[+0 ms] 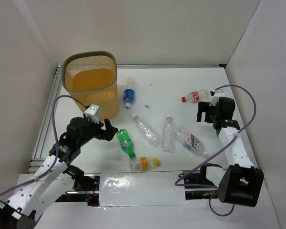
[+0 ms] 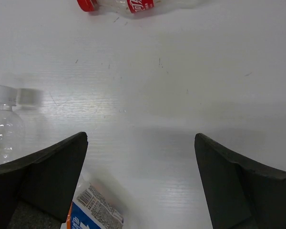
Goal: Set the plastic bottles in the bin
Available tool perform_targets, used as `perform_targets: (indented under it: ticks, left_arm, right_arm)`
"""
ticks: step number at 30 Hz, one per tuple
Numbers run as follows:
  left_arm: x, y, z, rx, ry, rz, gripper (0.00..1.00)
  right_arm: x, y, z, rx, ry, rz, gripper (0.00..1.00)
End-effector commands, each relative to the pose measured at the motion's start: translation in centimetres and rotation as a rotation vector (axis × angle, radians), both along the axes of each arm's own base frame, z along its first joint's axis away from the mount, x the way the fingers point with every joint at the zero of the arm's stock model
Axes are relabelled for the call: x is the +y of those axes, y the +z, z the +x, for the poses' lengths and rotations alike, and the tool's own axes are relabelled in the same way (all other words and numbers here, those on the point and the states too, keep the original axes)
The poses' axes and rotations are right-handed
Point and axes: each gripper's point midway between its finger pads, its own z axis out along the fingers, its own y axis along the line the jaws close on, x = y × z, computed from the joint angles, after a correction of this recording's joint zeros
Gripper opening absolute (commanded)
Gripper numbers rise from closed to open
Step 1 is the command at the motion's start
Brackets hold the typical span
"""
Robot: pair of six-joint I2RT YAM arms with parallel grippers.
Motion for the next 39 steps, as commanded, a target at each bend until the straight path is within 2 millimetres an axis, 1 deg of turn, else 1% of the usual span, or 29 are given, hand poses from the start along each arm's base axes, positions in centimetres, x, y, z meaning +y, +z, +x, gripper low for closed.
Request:
perform_targets:
  ticks: [1, 2, 3, 4, 5, 6, 7, 8, 9, 14, 15, 16, 18, 20, 21, 22, 23, 24, 25, 26, 27, 28, 29, 30, 32, 34, 35, 37, 39]
  left_arm:
    - [-1.6, 1.4, -0.3, 0.014, -0.027, -0.036, 1.0]
    - [-1.9, 0.8, -0.3, 0.035, -0.026, -0.028, 1.0]
    - [-1.6, 0.5, -0.2, 0.061, 0.02, -0.023, 1.0]
    - [-2.3, 0.5, -0.6, 0.073, 0.007, -0.016, 1.0]
    - [-2.3, -0.3, -0.9, 0.104, 0.022, 0.003, 1.0]
    - [-2.6, -0.2, -0.7, 0.128, 0.049, -0.005, 1.0]
    - [-2.6, -0.8, -0.9, 0.141, 0.073, 0.016, 1.0]
    - [-2.8, -0.6, -0.9, 0.149, 0.082, 0.016, 1.0]
    - [-2.7, -1.1, -1.0, 0.169, 0.096, 0.026, 0.99]
    - [-3.4, -1.0, -0.3, 0.229, 0.196, -0.018, 0.88]
    - [-3.4, -1.5, -0.5, 0.245, 0.202, -0.007, 0.87]
    - [-3.2, -1.1, -0.1, 0.242, 0.241, -0.023, 0.85]
    - [-3.3, -1.5, -0.2, 0.252, 0.263, -0.02, 0.79]
    - [-2.9, -1.7, -0.1, 0.269, 0.329, -0.029, 0.69]
    - [-2.7, -2.4, -0.1, 0.292, 0.356, -0.02, 0.63]
    - [-2.6, -2.4, 0.1, 0.307, 0.392, -0.04, 0.5]
    - [-2.7, -3.0, -0.3, 0.344, 0.401, -0.026, 0.48]
    - [-2.9, -3.3, -0.5, 0.36, 0.414, -0.015, 0.48]
    - [-3.4, -3.9, -0.6, 0.398, 0.431, -0.009, 0.53]
    - [-3.7, -4.5, -0.9, 0.409, 0.419, 0.012, 0.61]
    - [-4.4, -4.7, -1.3, 0.417, 0.403, 0.026, 0.7]
    - [-4.8, -5.7, -1.6, 0.434, 0.394, 0.061, 0.78]
    - [-5.0, -6.1, -1.8, 0.433, 0.39, 0.082, 0.83]
    - [-5.8, -6.1, -2.2, 0.426, 0.365, 0.098, 0.9]
    - [-6.6, -6.9, -2.5, 0.402, 0.36, 0.156, 0.97]
    - [-6.9, -7.7, -2.5, 0.411, 0.371, 0.182, 0.98]
    - [-7.1, -8.1, -2.7, 0.422, 0.385, 0.195, 0.98]
    - [-7.1, -9.8, -2.9, 0.45, 0.42, 0.246, 1.0]
    - [-7.1, -10.9, -3.0, 0.461, 0.455, 0.257, 1.0]
  right_arm:
    - [-0.1, 2.8, 1.3, -0.066, 0.034, -0.026, 1.0]
    - [0.1, 2.3, 0.9, -0.042, 0.064, -0.033, 1.0]
    - [0.2, 2.4, 0.8, -0.035, 0.119, -0.077, 1.0]
    - [0.5, 2.8, 0.8, -0.038, 0.156, -0.084, 1.0]
    - [0.8, 2.5, 0.2, -0.007, 0.181, -0.086, 1.0]
    - [0.8, 2.5, 0.1, 0.008, 0.225, -0.118, 1.0]
    - [0.8, 2.9, 0.3, 0.011, 0.247, -0.127, 1.0]
    - [0.8, 3.0, -0.1, 0.03, 0.257, -0.132, 1.0]
    - [0.6, 3.0, 0.1, 0.036, 0.249, -0.137, 1.0]
    - [-0.9, 3.2, 0.2, 0.059, 0.191, -0.195, 1.0]
    - [-0.9, 3.2, 0.2, 0.059, 0.191, -0.195, 1.0]
    - [-1.1, 3.5, 0.1, 0.053, 0.183, -0.204, 1.0]
    - [-1.2, 3.0, -0.3, 0.073, 0.176, -0.206, 1.0]
    - [-0.9, 2.6, -0.4, 0.086, 0.192, -0.19, 1.0]
    - [-0.6, 2.0, -0.8, 0.103, 0.219, -0.186, 1.0]
    - [-0.4, 1.7, -0.7, 0.109, 0.24, -0.182, 1.0]
    - [0.2, 1.6, -0.8, 0.109, 0.264, -0.159, 0.92]
    - [0.2, 1.2, -0.8, 0.122, 0.265, -0.155, 0.36]
    - [0.5, 1.2, -0.8, 0.12, 0.259, -0.134, 0.27]
    - [0.6, 1.2, -0.8, 0.118, 0.266, -0.128, 0.29]
    - [0.9, 1.4, -0.5, 0.105, 0.276, -0.121, 0.4]
    - [0.9, 1.4, -0.6, 0.105, 0.27, -0.114, 0.79]
    - [1.1, 1.5, -0.4, 0.093, 0.278, -0.109, 0.95]
    - [1.3, 1.8, -0.4, 0.082, 0.285, -0.106, 1.0]
    - [1.4, 1.5, -0.5, 0.088, 0.298, -0.104, 1.0]
    - [1.4, 1.9, -0.4, 0.07, 0.297, -0.11, 1.0]
    - [1.4, 1.5, -0.6, 0.079, 0.297, -0.107, 1.0]
    - [1.6, 1.5, -0.6, 0.077, 0.304, -0.102, 1.0]
    - [2.0, 1.6, -0.6, 0.07, 0.321, -0.087, 1.0]
